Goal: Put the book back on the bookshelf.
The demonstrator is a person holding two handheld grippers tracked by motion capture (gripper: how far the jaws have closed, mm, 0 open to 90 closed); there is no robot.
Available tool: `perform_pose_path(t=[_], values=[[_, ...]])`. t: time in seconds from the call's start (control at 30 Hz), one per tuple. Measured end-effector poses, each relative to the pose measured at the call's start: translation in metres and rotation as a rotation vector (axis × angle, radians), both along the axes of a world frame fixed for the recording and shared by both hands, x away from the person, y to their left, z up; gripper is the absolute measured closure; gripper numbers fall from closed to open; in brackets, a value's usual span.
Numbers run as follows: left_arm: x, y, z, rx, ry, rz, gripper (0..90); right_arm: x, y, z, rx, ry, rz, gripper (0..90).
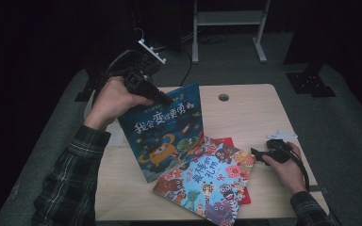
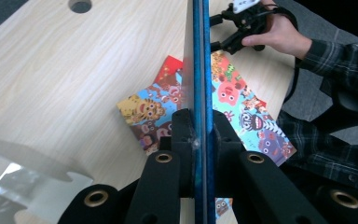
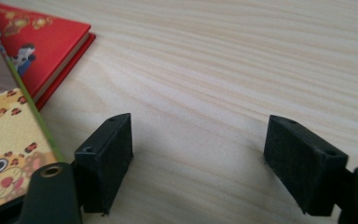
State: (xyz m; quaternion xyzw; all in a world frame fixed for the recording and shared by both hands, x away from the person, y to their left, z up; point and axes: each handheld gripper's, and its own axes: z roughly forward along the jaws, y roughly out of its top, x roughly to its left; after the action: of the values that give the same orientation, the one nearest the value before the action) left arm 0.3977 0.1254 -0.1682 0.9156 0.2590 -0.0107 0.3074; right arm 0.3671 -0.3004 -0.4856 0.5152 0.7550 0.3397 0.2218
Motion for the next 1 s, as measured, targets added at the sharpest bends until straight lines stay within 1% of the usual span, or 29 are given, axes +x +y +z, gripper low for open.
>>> perform_pose_path(t=[0.07, 0.2, 0.33, 0.4, 0.43, 0.47, 0.67, 0.7, 0.77, 1.0], values=[[-0.001, 0.005, 0.001, 0.000, -0.003, 0.010, 82.8, 0.000, -0.001, -0.001, 0.003, -0.005, -0.003, 21.3], [-0.002, 0.017, 0.003, -0.005, -0.007, 0.035, 82.8, 0.001, -0.002, -0.001, 0.002, 0.003, -0.013, 17.5], [-0.004, 0.030, 0.005, -0.012, -0.012, 0.063, 82.8, 0.002, -0.003, -0.001, 0.002, 0.004, -0.021, 16.1], [-0.005, 0.037, 0.006, -0.014, -0.012, 0.079, 82.8, 0.002, -0.004, -0.001, 0.001, 0.006, -0.023, 15.9], [-0.005, 0.037, 0.006, -0.014, -0.012, 0.079, 82.8, 0.002, -0.004, -0.001, 0.001, 0.006, -0.023, 15.9], [-0.006, 0.045, 0.008, -0.015, -0.012, 0.092, 82.8, 0.002, -0.004, -0.001, 0.000, 0.007, -0.028, 15.7], [-0.009, 0.066, 0.011, -0.020, -0.021, 0.129, 82.9, 0.004, -0.008, -0.001, 0.002, 0.005, -0.031, 15.7], [-0.009, 0.066, 0.011, -0.020, -0.021, 0.129, 82.8, 0.004, -0.008, -0.001, 0.002, 0.005, -0.031, 15.7], [-0.011, 0.075, 0.013, -0.023, -0.020, 0.145, 82.8, 0.005, -0.010, -0.001, -0.001, 0.003, -0.031, 15.7], [-0.014, 0.095, 0.013, -0.022, -0.024, 0.185, 82.9, 0.006, -0.014, -0.001, 0.000, 0.004, -0.038, 15.7]])
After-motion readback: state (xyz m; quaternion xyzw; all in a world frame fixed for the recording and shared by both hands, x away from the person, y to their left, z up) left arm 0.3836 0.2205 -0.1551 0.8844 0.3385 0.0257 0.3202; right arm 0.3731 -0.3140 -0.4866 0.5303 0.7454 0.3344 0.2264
